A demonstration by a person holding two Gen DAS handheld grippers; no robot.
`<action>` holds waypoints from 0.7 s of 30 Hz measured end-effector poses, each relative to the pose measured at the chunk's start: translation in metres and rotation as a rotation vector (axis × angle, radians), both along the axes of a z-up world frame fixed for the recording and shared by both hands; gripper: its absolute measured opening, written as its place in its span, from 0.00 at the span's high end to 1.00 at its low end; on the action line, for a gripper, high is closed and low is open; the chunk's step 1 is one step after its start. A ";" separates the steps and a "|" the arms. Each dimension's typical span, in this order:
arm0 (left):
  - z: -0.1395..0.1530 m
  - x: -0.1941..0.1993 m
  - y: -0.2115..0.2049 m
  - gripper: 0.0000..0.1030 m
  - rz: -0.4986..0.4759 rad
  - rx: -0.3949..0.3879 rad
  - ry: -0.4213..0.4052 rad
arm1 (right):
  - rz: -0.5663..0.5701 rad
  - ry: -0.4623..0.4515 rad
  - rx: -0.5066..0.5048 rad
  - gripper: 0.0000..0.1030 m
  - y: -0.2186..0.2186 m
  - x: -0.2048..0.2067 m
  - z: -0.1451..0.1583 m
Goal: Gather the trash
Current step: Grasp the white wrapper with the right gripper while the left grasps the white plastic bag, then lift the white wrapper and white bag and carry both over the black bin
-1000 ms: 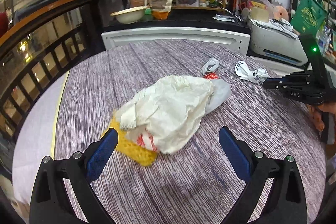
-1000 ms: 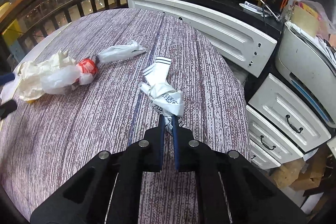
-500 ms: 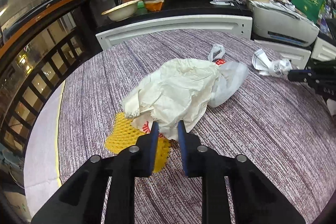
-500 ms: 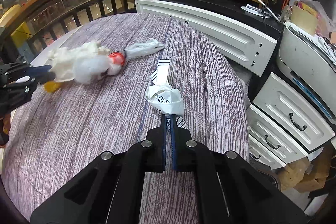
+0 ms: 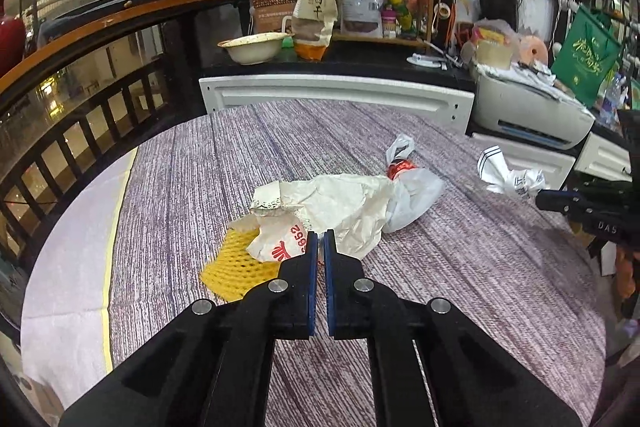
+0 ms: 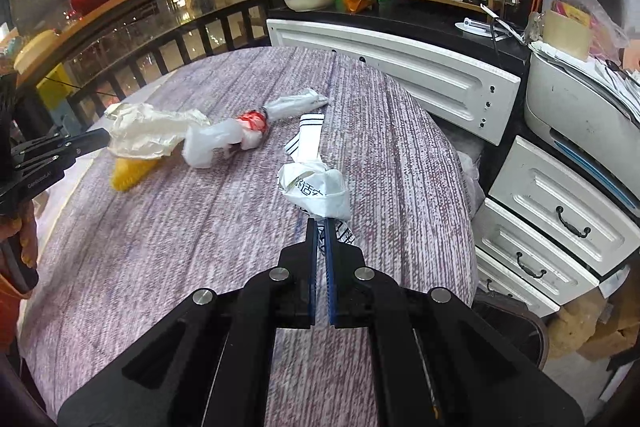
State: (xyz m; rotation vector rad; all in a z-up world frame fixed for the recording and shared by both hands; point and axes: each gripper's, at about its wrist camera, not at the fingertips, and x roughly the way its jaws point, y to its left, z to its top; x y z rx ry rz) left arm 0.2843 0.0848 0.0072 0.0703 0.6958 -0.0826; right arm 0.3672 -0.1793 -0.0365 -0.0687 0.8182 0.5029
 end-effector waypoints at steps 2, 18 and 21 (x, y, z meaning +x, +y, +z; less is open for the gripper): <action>0.005 -0.008 0.000 0.96 0.004 -0.023 -0.019 | 0.000 -0.008 0.013 0.96 -0.002 -0.006 0.003; 0.010 -0.018 -0.009 0.33 -0.037 -0.062 -0.005 | -0.017 -0.001 0.068 0.96 -0.029 -0.044 0.005; -0.001 -0.009 -0.025 0.14 -0.057 0.003 -0.002 | -0.030 0.018 0.075 0.96 -0.033 -0.044 -0.001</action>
